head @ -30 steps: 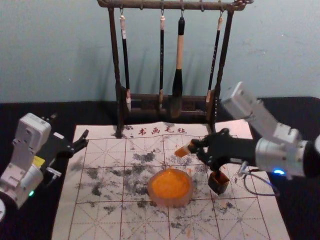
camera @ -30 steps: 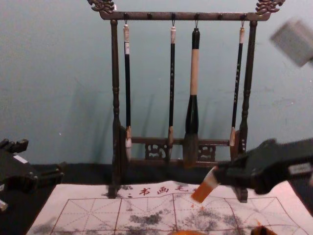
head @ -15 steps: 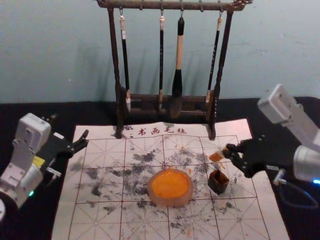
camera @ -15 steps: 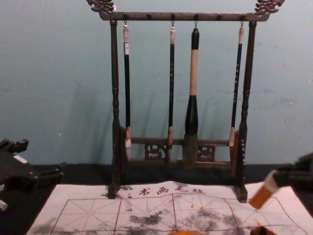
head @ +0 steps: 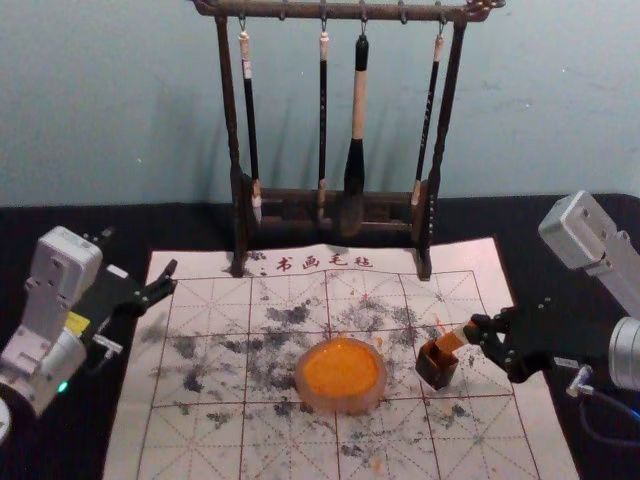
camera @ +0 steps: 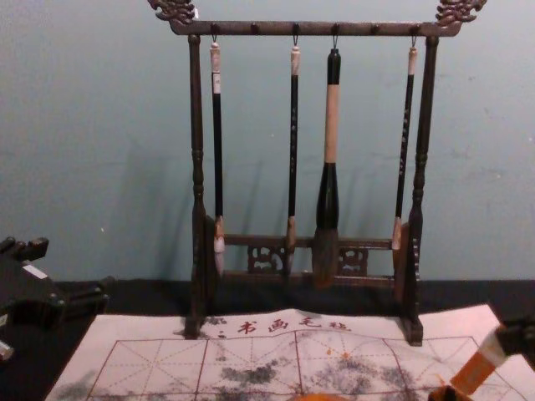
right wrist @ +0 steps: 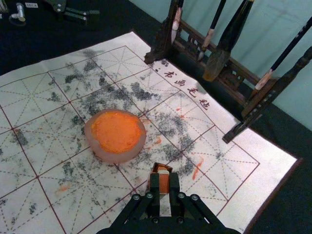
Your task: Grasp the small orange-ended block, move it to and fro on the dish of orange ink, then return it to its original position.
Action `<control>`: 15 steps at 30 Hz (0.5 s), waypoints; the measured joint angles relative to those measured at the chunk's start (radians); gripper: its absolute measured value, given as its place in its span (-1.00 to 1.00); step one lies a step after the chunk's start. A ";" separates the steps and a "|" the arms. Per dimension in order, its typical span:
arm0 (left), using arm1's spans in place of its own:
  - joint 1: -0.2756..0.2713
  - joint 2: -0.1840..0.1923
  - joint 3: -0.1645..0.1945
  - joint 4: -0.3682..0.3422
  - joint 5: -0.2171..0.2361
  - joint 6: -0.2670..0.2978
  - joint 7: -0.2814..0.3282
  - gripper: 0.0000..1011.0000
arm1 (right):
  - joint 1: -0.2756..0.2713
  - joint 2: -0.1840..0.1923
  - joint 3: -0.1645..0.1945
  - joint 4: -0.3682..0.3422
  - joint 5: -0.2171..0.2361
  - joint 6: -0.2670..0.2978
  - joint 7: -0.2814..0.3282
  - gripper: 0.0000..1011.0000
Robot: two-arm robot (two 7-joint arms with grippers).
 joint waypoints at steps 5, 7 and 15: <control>0.000 0.000 0.000 0.000 0.000 0.000 0.000 1.00 | 0.005 -0.005 -0.010 0.008 0.000 0.005 -0.002 -0.94; 0.000 0.000 0.000 0.000 0.000 0.000 0.000 1.00 | 0.011 -0.010 -0.016 0.013 -0.001 0.006 -0.002 -0.94; 0.000 0.000 0.000 0.000 0.000 0.000 0.000 1.00 | 0.026 -0.019 -0.035 0.028 -0.014 0.008 -0.002 -0.94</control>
